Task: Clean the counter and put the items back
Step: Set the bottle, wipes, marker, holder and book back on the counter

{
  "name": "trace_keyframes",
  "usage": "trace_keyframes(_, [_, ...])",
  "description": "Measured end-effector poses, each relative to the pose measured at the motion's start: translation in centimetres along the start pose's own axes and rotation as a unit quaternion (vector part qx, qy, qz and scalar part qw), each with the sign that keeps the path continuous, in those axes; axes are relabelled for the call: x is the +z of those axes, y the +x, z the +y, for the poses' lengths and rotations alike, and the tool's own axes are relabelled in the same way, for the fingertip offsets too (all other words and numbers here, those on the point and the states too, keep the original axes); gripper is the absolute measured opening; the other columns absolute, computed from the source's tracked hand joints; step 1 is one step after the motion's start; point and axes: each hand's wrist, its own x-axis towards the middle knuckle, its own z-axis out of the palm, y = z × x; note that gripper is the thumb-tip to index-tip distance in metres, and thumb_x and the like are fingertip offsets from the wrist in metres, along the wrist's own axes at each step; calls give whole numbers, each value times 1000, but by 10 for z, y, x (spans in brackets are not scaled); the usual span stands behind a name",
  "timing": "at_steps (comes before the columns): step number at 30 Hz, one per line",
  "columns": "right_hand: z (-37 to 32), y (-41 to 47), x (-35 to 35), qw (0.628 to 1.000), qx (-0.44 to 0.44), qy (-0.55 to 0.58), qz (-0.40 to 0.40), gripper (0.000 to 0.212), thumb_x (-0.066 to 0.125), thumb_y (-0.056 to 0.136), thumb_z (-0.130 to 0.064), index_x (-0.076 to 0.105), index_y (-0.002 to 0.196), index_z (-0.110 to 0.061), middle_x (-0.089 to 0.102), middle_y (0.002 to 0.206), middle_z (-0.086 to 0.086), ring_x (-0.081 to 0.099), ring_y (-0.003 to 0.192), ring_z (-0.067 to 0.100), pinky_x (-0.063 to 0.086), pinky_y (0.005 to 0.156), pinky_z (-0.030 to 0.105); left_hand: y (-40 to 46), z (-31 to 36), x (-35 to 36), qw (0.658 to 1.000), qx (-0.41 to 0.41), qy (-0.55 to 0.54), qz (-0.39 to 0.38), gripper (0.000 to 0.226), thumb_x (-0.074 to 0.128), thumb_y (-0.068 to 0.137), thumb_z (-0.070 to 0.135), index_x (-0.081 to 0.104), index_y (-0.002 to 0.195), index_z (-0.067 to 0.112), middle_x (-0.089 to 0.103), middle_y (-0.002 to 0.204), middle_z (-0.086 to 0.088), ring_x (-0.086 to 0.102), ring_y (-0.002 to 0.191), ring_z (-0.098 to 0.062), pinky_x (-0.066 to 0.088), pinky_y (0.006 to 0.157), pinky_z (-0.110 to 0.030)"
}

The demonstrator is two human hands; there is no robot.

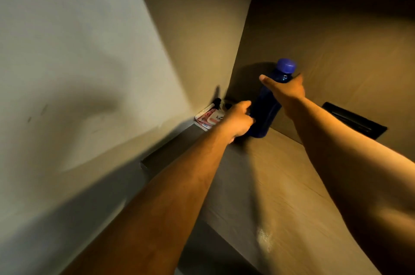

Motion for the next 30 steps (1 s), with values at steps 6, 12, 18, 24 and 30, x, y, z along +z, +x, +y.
trace_keyframes(6, [8, 22, 21, 999, -9, -3, 37, 85, 85, 65, -43, 36, 131, -23, 53, 110, -1, 57, 103, 26, 48, 79, 44, 15, -20, -8, 1000, -10, 17, -13, 64, 48, 93, 2, 23, 150, 20, 31, 155, -5, 32, 140, -24, 36, 103, -36])
trace_keyframes(12, [25, 7, 6, 991, -63, -49, 107, 75, 79, 66, -50, 41, 124, -22, 59, 112, 1, 61, 102, 27, 53, 85, 48, 27, -23, -3, 999, -17, 23, -33, 65, 53, 92, 4, 25, 149, 16, 31, 155, -8, 32, 141, -24, 34, 106, -34])
trace_keyframes(18, [58, -40, -72, 979, -42, -28, 198, 74, 76, 59, -57, 48, 117, -20, 65, 109, 4, 64, 98, 28, 53, 88, 50, 30, 2, 82, 994, 21, 42, -98, 62, 55, 89, 5, 33, 146, 11, 42, 148, -12, 42, 134, -26, 35, 108, -33])
trace_keyframes(24, [94, -79, -189, 954, 2, -86, 286, 72, 82, 61, -47, 50, 116, -15, 64, 113, 8, 63, 100, 29, 52, 85, 42, -21, 39, 195, 978, 31, -7, -206, 34, 41, 88, 6, 61, 116, 9, 64, 106, -20, 53, 83, -24, 42, 71, -34])
trace_keyframes(30, [131, -105, -285, 927, 29, -94, 363, 71, 84, 64, -35, 47, 120, -11, 58, 114, 8, 59, 95, 28, 43, 74, 32, -75, 80, 273, 923, -15, -95, -372, 39, 39, 93, 35, 55, 122, 14, 62, 123, -7, 57, 109, -22, 44, 94, -39])
